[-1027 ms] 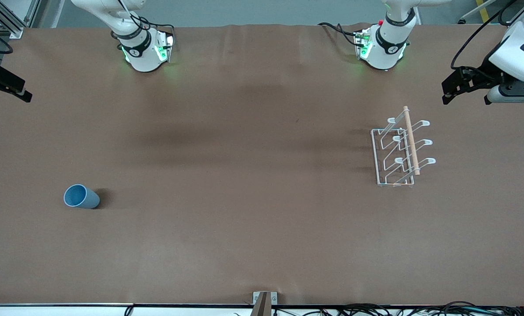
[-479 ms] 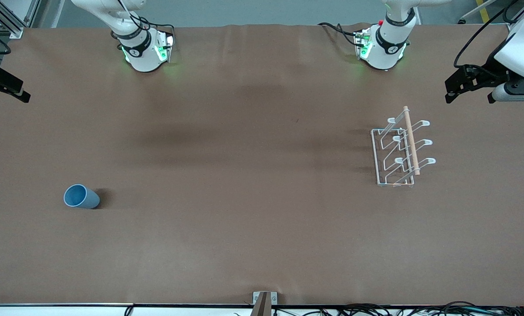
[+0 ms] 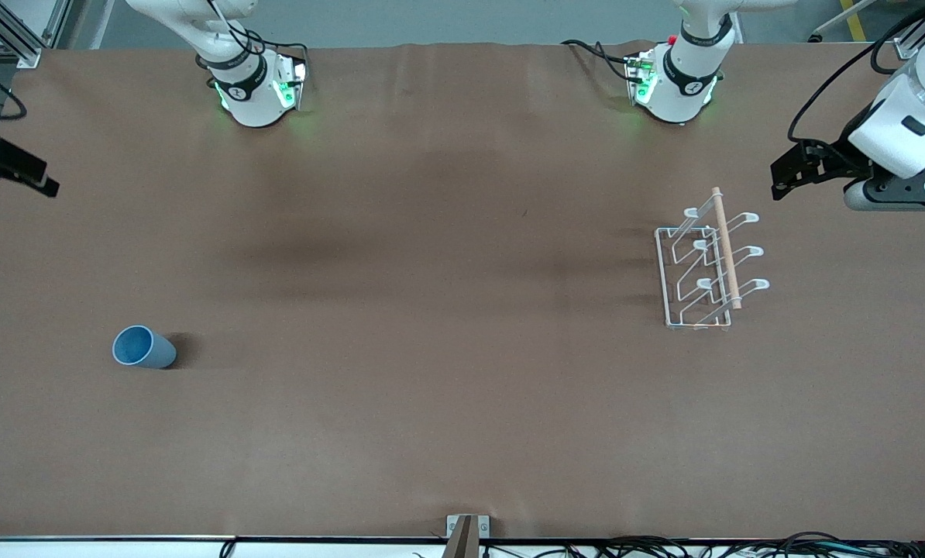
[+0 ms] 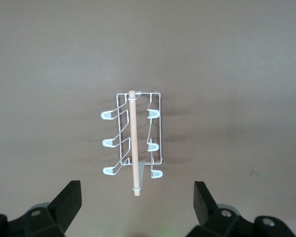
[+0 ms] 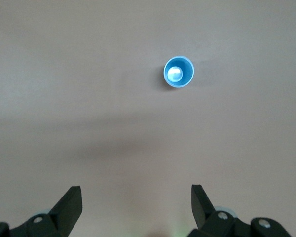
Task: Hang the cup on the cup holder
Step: 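Lower the right gripper and grasp the blue cup by its rim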
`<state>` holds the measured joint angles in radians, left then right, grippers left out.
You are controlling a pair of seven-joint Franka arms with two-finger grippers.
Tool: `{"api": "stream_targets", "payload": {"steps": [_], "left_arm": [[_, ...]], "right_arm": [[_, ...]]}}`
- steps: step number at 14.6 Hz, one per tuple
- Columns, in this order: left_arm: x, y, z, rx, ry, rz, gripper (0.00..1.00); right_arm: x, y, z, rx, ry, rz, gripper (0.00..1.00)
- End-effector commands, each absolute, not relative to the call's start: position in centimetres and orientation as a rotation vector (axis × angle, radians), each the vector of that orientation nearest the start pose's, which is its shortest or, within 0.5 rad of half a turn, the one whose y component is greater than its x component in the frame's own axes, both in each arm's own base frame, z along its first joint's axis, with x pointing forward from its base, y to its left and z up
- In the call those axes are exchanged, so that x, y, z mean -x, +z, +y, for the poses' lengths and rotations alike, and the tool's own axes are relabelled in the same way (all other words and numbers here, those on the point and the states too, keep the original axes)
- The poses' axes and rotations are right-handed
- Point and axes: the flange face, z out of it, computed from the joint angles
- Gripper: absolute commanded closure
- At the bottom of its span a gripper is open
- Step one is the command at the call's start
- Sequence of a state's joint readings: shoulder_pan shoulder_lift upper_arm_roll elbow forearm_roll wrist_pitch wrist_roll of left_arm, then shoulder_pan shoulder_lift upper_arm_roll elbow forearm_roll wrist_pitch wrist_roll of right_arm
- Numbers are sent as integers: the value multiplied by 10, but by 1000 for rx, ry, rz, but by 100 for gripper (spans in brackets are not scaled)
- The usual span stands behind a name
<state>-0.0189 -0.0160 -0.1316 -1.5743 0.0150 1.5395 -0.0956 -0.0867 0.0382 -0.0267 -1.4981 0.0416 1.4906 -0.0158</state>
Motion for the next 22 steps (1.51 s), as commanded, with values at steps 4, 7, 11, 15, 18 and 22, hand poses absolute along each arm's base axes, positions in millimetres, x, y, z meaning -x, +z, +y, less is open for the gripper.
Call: {"api": "stream_targets", "payload": {"steps": [4, 7, 11, 15, 18, 22], "left_arm": [[-546, 635, -85, 3123, 28, 124, 0], [-547, 635, -87, 3123, 26, 131, 0], [-547, 632, -101, 3115, 34, 180, 0], [-546, 633, -101, 3108, 31, 211, 0], [-546, 633, -101, 3108, 32, 237, 0], [-548, 631, -99, 3112, 35, 228, 0]], "right_arm": [[-630, 503, -117, 3077, 93, 186, 3], [-654, 433, -144, 3076, 101, 214, 3], [-675, 356, -168, 3086, 64, 188, 3], [-679, 299, -178, 3081, 96, 185, 3], [-676, 274, -184, 3066, 146, 200, 7], [-665, 249, -182, 3063, 169, 197, 18]]}}
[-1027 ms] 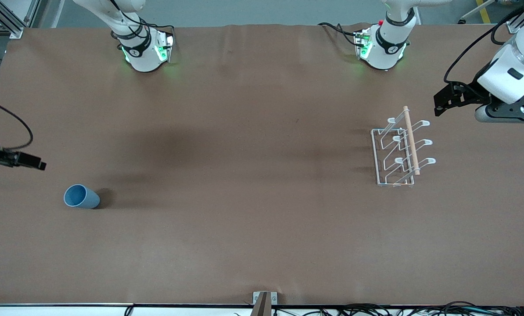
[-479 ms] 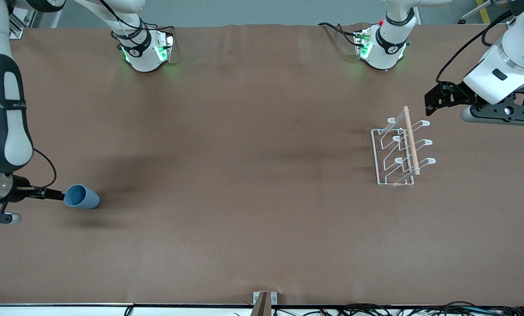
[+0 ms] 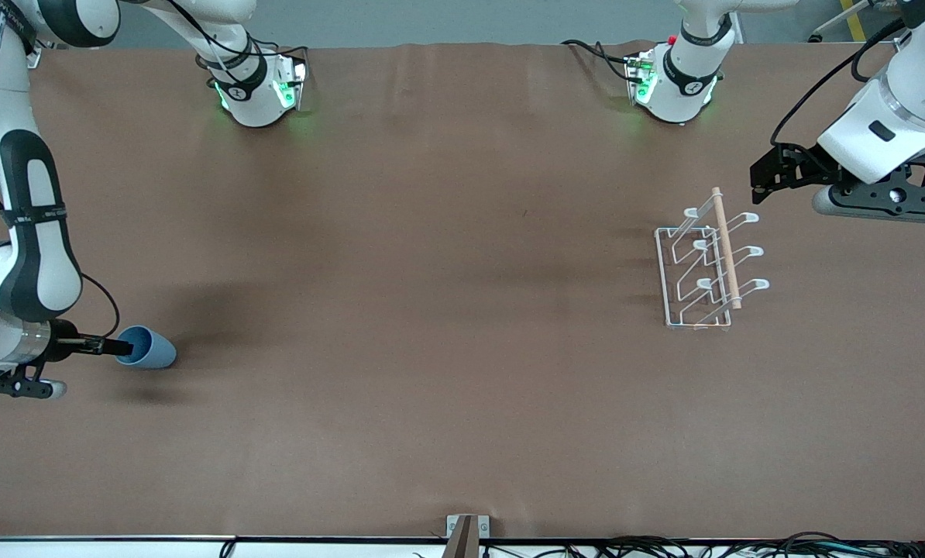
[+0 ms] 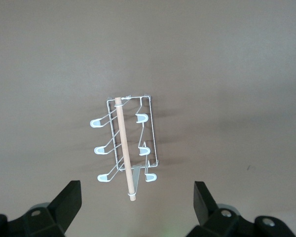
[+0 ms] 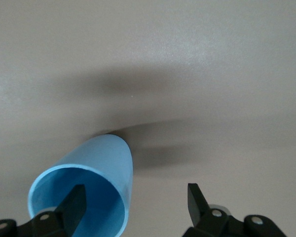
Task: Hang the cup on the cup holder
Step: 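Lower the right gripper and grasp the blue cup by its rim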
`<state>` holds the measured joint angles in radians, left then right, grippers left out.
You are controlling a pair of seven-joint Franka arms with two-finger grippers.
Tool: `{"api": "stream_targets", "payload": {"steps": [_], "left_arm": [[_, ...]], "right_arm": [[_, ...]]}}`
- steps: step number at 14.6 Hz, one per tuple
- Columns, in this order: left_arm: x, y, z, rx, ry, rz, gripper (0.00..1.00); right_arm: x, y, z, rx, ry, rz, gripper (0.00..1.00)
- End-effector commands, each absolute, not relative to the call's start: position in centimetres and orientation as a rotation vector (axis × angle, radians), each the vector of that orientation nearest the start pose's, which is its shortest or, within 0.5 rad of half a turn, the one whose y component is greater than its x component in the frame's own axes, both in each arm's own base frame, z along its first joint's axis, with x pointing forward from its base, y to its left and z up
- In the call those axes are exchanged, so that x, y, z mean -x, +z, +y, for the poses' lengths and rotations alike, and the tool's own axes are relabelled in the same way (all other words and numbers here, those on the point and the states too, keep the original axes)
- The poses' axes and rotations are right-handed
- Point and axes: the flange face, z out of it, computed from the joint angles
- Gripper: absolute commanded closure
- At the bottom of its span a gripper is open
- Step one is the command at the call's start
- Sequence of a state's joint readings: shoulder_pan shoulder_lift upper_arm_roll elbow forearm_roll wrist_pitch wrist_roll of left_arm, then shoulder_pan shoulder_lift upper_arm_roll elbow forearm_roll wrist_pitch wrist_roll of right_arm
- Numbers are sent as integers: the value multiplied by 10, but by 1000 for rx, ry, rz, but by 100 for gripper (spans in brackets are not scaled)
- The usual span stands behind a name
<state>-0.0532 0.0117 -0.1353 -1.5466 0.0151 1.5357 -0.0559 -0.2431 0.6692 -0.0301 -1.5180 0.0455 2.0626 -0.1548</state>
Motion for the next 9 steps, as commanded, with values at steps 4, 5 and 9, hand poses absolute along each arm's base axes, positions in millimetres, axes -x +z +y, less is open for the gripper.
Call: {"api": "stream_targets", "payload": {"steps": [4, 5, 9], "left_arm": [[-546, 632, -105, 3112, 32, 247, 0], [-546, 632, -105, 3112, 32, 252, 0], [-540, 633, -126, 3102, 33, 321, 0]], "right_arm": [[-665, 247, -176, 3062, 176, 186, 87], [-666, 247, -176, 3061, 174, 187, 94], [-666, 251, -166, 3046, 185, 170, 98]]}}
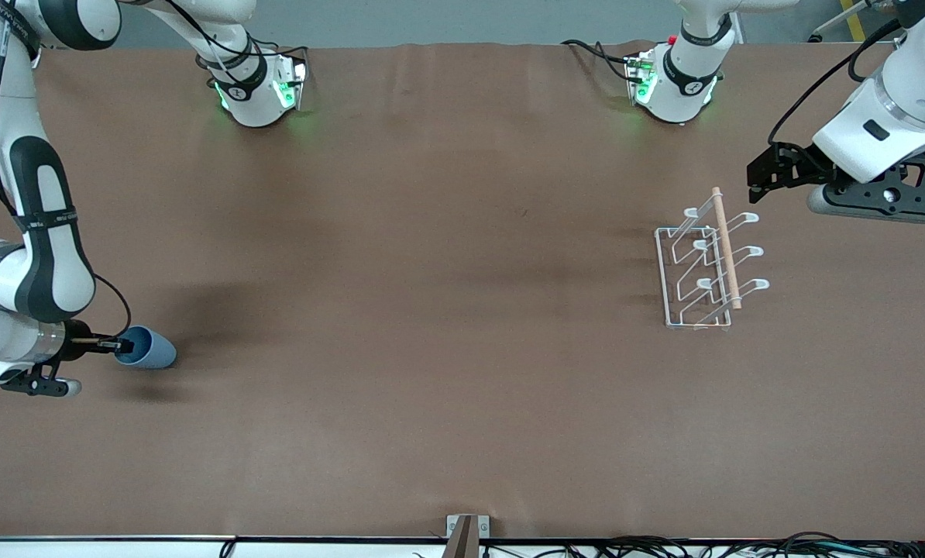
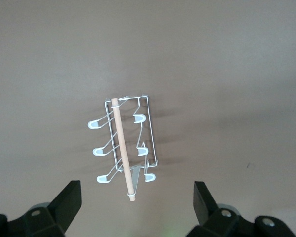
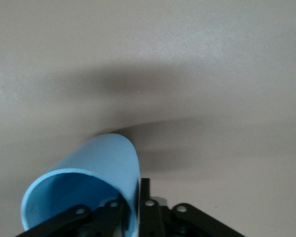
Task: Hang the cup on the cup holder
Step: 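Lift the cup with the right gripper while the left gripper approaches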
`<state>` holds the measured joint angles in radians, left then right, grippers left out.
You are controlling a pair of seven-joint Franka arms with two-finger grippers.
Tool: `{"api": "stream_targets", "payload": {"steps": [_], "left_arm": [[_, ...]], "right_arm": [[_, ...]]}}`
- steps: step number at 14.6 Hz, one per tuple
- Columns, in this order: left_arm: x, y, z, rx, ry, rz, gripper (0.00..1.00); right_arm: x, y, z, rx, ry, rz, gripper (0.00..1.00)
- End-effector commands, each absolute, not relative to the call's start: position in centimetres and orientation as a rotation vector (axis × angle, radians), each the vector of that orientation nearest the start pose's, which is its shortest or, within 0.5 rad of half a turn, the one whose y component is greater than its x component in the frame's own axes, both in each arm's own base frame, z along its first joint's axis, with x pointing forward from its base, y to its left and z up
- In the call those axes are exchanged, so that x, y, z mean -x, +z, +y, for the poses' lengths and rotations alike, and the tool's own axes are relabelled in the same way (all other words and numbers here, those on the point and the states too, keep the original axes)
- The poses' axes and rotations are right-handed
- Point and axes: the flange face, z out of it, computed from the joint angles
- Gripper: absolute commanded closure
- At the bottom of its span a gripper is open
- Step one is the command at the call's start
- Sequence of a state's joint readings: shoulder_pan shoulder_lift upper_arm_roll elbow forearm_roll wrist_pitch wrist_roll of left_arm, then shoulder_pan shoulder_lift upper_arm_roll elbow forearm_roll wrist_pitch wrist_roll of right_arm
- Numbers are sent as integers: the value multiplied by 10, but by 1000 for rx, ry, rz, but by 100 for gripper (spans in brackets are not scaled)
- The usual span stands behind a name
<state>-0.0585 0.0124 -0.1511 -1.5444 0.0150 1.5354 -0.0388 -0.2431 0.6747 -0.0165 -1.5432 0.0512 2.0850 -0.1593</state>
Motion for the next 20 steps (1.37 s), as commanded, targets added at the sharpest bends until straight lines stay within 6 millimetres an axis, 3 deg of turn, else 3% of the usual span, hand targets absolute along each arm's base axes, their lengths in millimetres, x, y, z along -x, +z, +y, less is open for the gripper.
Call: {"api": "stream_targets", "payload": {"steps": [1, 2, 6, 10, 14, 16, 18, 20], "left_arm": [[-540, 635, -130, 3100, 26, 328, 0], [-541, 638, -129, 3102, 14, 325, 0], [-550, 636, -129, 3111, 15, 326, 0], [-549, 636, -130, 3112, 16, 334, 0], [-548, 636, -135, 3115, 19, 351, 0], [-543, 633, -162, 3115, 25, 405, 0], [-538, 630, -183, 3131, 40, 487, 0], [-515, 628, -243, 3161, 73, 630, 0]], "right_arm": [[-665, 255, -162, 3032, 209, 163, 98], [-663, 265, -156, 3018, 240, 155, 98], [-651, 346, -122, 2867, 271, 153, 97], [-633, 400, -57, 2622, 341, 115, 97], [-598, 430, 23, 2427, 362, 54, 97], [-591, 441, 70, 2355, 365, 2, 97], [-589, 448, 103, 2275, 364, -25, 98], [-588, 454, 128, 2158, 367, -21, 100]]}}
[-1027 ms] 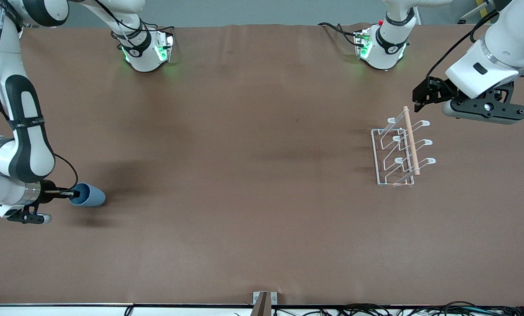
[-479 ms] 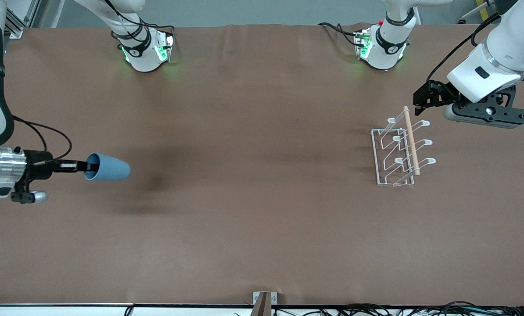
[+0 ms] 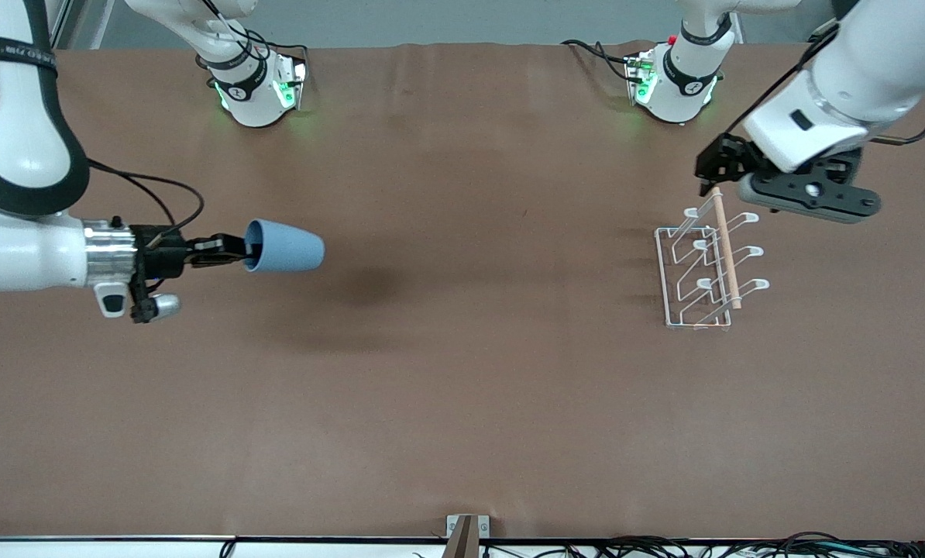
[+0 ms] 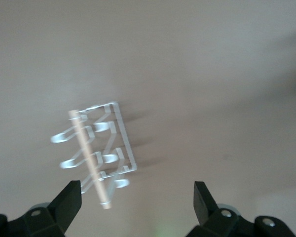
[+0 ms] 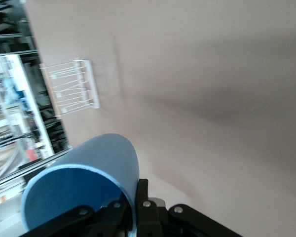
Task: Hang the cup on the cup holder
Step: 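Lift the cup with the right gripper while the left gripper approaches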
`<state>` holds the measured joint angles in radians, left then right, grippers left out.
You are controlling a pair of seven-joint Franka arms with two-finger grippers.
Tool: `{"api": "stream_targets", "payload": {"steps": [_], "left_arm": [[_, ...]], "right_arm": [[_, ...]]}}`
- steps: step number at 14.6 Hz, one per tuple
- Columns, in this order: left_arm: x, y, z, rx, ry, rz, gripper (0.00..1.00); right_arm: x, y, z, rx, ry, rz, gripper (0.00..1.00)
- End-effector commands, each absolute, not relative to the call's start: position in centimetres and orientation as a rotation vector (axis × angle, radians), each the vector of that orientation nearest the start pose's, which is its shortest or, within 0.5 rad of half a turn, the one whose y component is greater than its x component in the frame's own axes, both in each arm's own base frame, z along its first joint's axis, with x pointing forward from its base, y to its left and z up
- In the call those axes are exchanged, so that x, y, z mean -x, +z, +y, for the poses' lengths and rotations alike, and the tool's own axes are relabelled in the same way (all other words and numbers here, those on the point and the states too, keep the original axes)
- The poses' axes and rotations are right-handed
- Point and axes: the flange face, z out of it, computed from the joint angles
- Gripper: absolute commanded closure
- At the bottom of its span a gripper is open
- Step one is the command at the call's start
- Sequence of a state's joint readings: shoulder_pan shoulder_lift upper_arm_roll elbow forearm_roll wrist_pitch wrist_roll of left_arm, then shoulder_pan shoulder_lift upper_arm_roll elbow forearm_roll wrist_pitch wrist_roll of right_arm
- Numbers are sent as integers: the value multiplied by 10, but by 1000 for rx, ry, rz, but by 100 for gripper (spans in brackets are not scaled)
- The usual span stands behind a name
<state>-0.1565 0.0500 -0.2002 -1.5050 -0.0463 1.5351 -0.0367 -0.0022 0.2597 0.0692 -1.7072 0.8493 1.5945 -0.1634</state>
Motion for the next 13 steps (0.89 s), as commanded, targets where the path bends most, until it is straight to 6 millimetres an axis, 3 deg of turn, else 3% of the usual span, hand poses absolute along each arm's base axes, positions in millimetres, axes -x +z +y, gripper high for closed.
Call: {"api": "stream_targets", "payload": {"steps": [1, 2, 4, 6, 8, 10, 13], "left_arm": [[-505, 622, -272, 3141, 83, 715, 0], [-490, 622, -307, 3121, 70, 816, 0], [-462, 636, -356, 3099, -18, 973, 0], [-435, 648, -394, 3077, -78, 1104, 0], [-416, 646, -433, 3060, -163, 1236, 0], [-410, 642, -458, 3057, -252, 1317, 0], [-409, 640, -481, 3038, -385, 1473, 0]], "right_arm": [[-585, 458, 153, 2127, 373, -49, 100], [-582, 459, 168, 2107, 380, -64, 100], [-579, 463, 184, 2053, 395, -71, 100], [-575, 469, 200, 2023, 435, -30, 100], [-567, 471, 230, 1982, 459, -56, 99], [-559, 471, 250, 1972, 479, -86, 97], [-549, 472, 273, 1964, 509, -124, 97]]}}
